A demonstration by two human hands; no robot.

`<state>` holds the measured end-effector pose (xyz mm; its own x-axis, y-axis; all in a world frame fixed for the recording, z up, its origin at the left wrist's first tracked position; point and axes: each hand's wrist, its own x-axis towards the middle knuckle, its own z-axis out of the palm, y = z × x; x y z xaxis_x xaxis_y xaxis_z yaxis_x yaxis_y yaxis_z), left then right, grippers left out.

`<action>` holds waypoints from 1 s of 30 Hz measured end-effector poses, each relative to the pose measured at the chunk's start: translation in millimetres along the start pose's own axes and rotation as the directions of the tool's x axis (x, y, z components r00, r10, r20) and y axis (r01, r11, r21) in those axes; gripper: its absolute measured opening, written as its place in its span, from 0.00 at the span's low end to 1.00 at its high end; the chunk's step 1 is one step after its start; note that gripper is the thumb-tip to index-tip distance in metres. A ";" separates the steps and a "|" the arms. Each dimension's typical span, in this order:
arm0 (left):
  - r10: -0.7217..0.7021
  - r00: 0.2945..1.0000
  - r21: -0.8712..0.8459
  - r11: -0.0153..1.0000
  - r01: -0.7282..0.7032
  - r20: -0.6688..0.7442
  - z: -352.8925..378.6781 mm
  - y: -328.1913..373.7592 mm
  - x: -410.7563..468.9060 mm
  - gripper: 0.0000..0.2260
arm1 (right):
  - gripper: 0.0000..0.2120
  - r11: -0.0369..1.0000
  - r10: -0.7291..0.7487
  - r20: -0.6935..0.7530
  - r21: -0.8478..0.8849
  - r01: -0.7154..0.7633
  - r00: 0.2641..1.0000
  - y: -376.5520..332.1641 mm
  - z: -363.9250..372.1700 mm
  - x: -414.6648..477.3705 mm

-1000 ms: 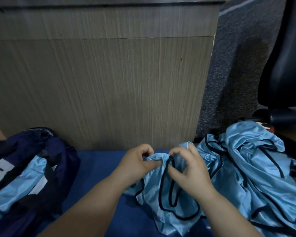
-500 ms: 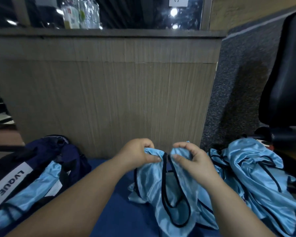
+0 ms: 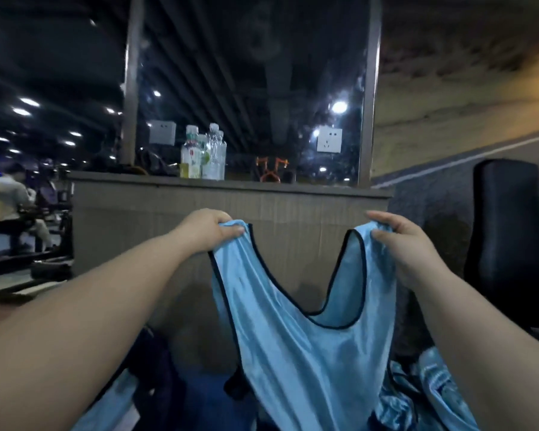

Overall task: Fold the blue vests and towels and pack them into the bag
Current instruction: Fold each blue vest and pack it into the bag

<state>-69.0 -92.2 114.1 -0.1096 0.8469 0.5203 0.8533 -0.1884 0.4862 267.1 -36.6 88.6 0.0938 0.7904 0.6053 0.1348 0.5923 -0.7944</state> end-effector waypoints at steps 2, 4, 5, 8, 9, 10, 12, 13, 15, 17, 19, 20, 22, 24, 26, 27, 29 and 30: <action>-0.011 1.000 0.036 0.999 0.012 -0.028 -24.6 0.6 3.0 0.15 | 0.18 0.999 -0.010 -0.022 -0.041 0.009 1.000 -22.4 0.8 6.3; -0.027 0.998 0.062 0.998 0.030 -0.059 -46.2 -0.1 4.1 0.13 | 0.17 0.998 -0.005 -0.046 -0.062 0.002 0.999 -40.9 -0.5 10.2; -0.032 0.997 0.080 0.996 0.038 -0.077 -55.9 -0.6 4.3 0.11 | 0.16 0.997 -0.016 -0.061 -0.074 0.011 0.998 -48.7 -1.8 11.6; -0.026 0.991 0.154 0.987 0.047 -0.135 -81.2 -3.1 7.1 0.09 | 0.14 0.993 -0.073 -0.105 -0.102 0.062 0.992 -69.6 -8.3 14.9; -0.016 0.987 0.173 0.984 0.044 -0.158 -89.0 -3.5 8.7 0.09 | 0.14 0.991 -0.091 -0.117 -0.110 0.078 0.989 -76.2 -10.6 16.3; -0.008 0.984 0.185 0.982 0.041 -0.178 -96.1 -3.1 10.1 0.08 | 0.15 0.988 -0.110 -0.124 -0.119 0.095 0.986 -82.9 -12.6 17.3; 0.000 0.977 0.186 0.982 0.041 -0.215 -108.9 -0.8 14.8 0.08 | 0.14 0.989 -0.124 -0.150 -0.101 0.110 0.981 -92.9 -16.8 21.7; 0.004 0.972 0.185 0.982 0.041 -0.237 -114.2 1.7 17.1 0.08 | 0.13 0.991 -0.125 -0.176 -0.073 0.113 0.977 -97.1 -18.8 24.1; 0.009 0.961 0.187 0.981 0.044 -0.277 -122.3 7.6 20.4 0.07 | 0.12 0.992 -0.128 -0.220 -0.029 0.125 0.967 -105.4 -23.1 27.7; 0.029 0.949 0.202 0.979 0.037 -0.314 -126.7 11.3 24.2 0.08 | 0.11 0.994 -0.086 -0.239 0.049 0.100 0.967 -109.3 -27.3 33.3; 0.051 0.938 0.214 0.976 0.025 -0.343 -128.2 14.4 24.9 0.08 | 0.08 0.996 -0.019 -0.212 0.083 0.037 0.977 -113.0 -29.7 34.7; 0.057 0.934 0.223 0.975 0.024 -0.352 -127.7 15.8 24.6 0.08 | 0.08 0.998 0.011 -0.185 0.066 0.002 0.983 -113.2 -30.5 36.2; 0.064 0.932 0.246 0.969 0.027 -0.357 -126.2 16.8 24.3 0.08 | 0.09 0.998 0.067 -0.127 0.005 -0.067 0.990 -112.1 -31.8 39.1; 0.043 0.932 0.243 0.969 0.049 -0.360 -124.1 16.5 24.4 0.08 | 0.11 0.994 0.104 -0.055 -0.031 -0.106 0.993 -112.5 -32.9 39.9; 0.004 0.928 0.197 0.978 0.074 -0.372 -120.9 15.0 26.6 0.08 | 0.14 0.992 0.126 0.004 -0.032 -0.125 0.992 -115.1 -31.2 40.0; -0.013 0.927 0.161 0.984 0.079 -0.375 -118.0 15.9 27.6 0.08 | 0.15 0.991 0.134 0.032 0.001 -0.134 0.990 -117.5 -27.9 38.9; -0.027 0.936 0.086 0.994 0.061 -0.352 -110.1 24.0 28.8 0.07 | 0.18 0.990 0.118 0.095 0.066 -0.125 0.988 -125.8 -18.1 31.5; -0.024 0.945 0.045 0.998 0.041 -0.326 -105.8 30.6 31.4 0.09 | 0.18 0.994 0.089 0.131 0.056 -0.097 0.987 -128.7 -12.5 27.8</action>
<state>-100.3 -123.9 219.6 -0.2898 0.6430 0.7090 0.8704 -0.1311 0.4746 264.6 -92.8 208.2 -0.0247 0.8536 0.5204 0.0697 0.5207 -0.8509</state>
